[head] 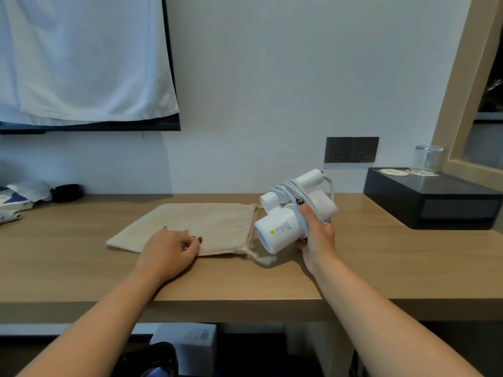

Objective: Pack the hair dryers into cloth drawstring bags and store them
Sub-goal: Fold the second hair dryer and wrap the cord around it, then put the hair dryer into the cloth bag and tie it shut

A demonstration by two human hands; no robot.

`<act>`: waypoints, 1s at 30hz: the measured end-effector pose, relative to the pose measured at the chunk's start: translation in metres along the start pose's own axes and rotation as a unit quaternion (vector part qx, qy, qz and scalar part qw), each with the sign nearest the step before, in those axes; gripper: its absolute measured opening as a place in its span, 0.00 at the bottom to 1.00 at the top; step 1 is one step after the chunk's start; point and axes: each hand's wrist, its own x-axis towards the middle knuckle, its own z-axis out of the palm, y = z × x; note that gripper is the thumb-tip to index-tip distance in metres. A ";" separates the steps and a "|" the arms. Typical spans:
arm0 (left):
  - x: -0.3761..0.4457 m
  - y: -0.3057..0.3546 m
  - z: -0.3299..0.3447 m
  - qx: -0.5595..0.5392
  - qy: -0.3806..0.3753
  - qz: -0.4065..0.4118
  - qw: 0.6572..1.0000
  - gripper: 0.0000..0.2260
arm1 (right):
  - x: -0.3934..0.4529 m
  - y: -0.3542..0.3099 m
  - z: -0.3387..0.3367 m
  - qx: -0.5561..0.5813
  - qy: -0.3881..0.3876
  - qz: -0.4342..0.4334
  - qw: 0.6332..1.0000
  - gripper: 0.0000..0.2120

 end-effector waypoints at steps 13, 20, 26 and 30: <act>0.001 0.108 0.036 0.066 -0.068 -0.023 0.995 0.35 | -0.007 -0.024 -0.018 0.182 0.062 0.063 0.979 0.14; 0.059 0.131 0.033 0.403 -0.141 0.102 0.899 0.15 | -0.006 -0.026 -0.016 0.216 0.087 0.074 0.970 0.15; 0.116 0.145 0.015 -0.100 0.003 -0.072 0.992 0.16 | 0.000 -0.021 -0.018 0.204 0.071 0.094 0.972 0.17; 0.140 0.156 -0.022 -0.504 0.224 -0.160 0.819 0.20 | 0.002 -0.020 -0.019 0.219 0.067 0.108 0.967 0.22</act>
